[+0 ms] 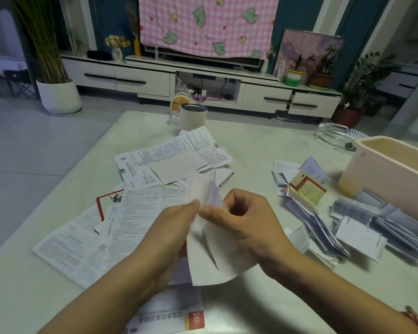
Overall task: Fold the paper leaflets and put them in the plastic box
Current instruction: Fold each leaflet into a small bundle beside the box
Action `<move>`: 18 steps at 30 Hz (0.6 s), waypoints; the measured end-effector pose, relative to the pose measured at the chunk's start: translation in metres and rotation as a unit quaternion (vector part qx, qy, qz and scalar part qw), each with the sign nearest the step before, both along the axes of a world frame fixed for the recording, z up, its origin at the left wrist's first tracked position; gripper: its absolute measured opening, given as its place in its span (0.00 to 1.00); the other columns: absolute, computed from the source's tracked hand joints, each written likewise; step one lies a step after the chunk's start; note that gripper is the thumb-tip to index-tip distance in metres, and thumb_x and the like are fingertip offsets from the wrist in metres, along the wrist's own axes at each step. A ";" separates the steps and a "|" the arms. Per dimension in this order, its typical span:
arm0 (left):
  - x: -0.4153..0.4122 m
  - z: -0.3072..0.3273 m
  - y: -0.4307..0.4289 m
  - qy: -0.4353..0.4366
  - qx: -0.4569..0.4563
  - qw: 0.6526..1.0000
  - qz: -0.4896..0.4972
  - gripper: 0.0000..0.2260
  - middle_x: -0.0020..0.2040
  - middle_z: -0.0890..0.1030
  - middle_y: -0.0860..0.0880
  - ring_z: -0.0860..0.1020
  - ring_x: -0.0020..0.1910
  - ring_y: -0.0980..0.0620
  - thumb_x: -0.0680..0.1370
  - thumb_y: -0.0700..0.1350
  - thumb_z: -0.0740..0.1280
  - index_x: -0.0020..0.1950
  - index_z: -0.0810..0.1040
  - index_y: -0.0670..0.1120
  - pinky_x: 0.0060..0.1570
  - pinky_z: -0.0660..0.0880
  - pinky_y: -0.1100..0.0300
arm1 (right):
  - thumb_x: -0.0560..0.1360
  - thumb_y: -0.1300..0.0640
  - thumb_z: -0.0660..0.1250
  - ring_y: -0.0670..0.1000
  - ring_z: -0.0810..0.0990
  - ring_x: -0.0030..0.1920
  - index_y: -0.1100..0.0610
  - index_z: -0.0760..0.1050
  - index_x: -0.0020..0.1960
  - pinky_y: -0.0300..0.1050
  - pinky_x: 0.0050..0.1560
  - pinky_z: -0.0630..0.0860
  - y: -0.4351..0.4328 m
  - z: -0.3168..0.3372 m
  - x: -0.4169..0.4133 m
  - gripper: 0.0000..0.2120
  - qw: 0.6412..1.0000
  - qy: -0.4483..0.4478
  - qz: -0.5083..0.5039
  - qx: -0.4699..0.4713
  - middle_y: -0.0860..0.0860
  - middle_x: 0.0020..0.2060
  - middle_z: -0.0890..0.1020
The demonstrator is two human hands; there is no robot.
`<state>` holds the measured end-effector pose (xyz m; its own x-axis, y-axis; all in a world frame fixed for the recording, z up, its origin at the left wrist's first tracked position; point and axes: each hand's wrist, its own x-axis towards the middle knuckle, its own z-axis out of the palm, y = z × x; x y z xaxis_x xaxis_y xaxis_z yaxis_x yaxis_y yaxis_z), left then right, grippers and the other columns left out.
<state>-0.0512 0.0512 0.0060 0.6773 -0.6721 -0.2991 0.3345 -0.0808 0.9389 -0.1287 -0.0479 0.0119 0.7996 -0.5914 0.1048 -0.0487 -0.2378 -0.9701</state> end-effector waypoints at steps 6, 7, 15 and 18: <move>0.008 0.006 0.003 0.061 -0.070 0.995 0.027 0.10 0.41 0.85 0.46 0.84 0.41 0.49 0.80 0.40 0.59 0.44 0.79 0.44 0.47 0.77 0.52 | 0.71 0.51 0.70 0.45 0.72 0.32 0.56 0.72 0.38 0.32 0.30 0.69 -0.010 -0.003 0.001 0.11 0.996 -0.002 -0.070 0.054 0.51 0.33 0.76; 0.009 0.005 0.002 0.039 -0.064 0.997 0.035 0.08 0.43 0.85 0.47 0.84 0.42 0.49 0.79 0.40 0.60 0.47 0.79 0.43 0.47 0.78 0.52 | 0.71 0.51 0.70 0.45 0.73 0.32 0.55 0.73 0.40 0.33 0.30 0.69 -0.012 -0.003 0.001 0.09 0.994 -0.001 -0.080 0.071 0.51 0.34 0.76; 0.007 0.002 0.007 -0.124 -0.025 0.991 0.047 0.17 0.44 0.85 0.49 0.83 0.42 0.52 0.73 0.34 0.68 0.56 0.73 0.53 0.45 0.80 0.55 | 0.73 0.54 0.70 0.46 0.80 0.37 0.51 0.74 0.54 0.43 0.40 0.77 -0.017 -0.005 0.003 0.10 0.989 0.012 -0.098 0.112 0.51 0.36 0.81; 0.005 0.004 0.008 -0.176 -0.023 0.983 0.050 0.13 0.43 0.84 0.53 0.83 0.42 0.54 0.74 0.33 0.66 0.47 0.78 0.52 0.44 0.80 0.58 | 0.74 0.64 0.67 0.51 0.80 0.42 0.58 0.78 0.50 0.49 0.47 0.77 -0.019 -0.001 0.002 0.06 0.990 0.023 -0.044 0.130 0.58 0.45 0.83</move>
